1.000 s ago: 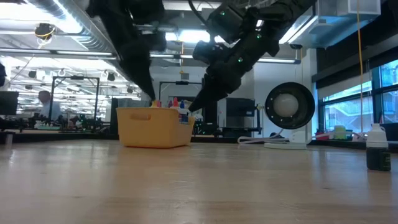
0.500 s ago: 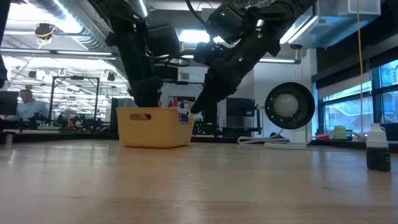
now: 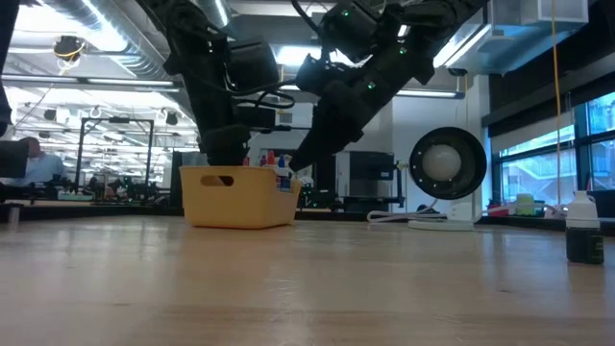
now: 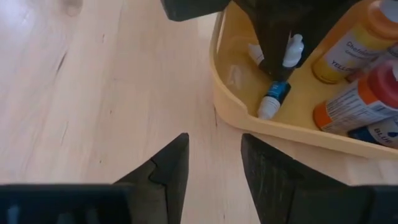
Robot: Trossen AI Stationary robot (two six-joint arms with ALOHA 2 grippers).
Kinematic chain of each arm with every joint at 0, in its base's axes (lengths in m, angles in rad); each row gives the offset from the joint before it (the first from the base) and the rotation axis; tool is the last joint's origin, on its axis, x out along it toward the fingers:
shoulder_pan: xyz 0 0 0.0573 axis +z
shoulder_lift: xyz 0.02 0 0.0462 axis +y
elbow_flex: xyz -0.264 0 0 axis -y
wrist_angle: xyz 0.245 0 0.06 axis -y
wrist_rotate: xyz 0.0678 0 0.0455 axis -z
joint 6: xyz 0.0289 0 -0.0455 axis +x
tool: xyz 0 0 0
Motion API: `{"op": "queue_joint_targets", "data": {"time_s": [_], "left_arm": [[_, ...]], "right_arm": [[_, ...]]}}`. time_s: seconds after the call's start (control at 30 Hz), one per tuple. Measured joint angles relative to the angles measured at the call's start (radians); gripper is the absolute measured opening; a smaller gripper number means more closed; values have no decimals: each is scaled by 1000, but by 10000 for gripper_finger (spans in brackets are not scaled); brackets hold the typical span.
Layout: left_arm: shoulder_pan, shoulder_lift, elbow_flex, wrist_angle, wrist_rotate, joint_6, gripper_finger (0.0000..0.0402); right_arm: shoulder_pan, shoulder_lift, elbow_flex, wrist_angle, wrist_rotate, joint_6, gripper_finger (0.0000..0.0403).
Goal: Pick & Place food coloring
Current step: Put the small purple food coloring bottle into the yellow bin, then put the left small green food coloring bottle into the yellow bin
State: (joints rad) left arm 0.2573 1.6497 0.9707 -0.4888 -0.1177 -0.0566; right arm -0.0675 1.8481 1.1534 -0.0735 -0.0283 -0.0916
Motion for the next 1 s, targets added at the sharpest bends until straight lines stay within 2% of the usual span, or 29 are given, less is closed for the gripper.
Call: {"op": "queue_joint_targets", "data": {"time_s": [0.3, 0.5, 0.67, 0.87, 1.0], "left_arm": [[0, 0, 0, 0, 0, 0, 90], [0, 0, 4, -5, -9, 11, 126], [0, -27, 55, -65, -50, 21, 145], [-17, -182, 57, -55, 41, 1, 147], [-71, -345, -36, 73, 29, -43, 144]], "right_arm": [[0, 0, 0, -7, 0, 36, 149], [0, 0, 0, -10, 0, 65, 149], [1, 0, 0, -10, 0, 62, 149], [3, 0, 0, -8, 0, 62, 149], [33, 0, 0, 8, 1, 31, 149]]}}
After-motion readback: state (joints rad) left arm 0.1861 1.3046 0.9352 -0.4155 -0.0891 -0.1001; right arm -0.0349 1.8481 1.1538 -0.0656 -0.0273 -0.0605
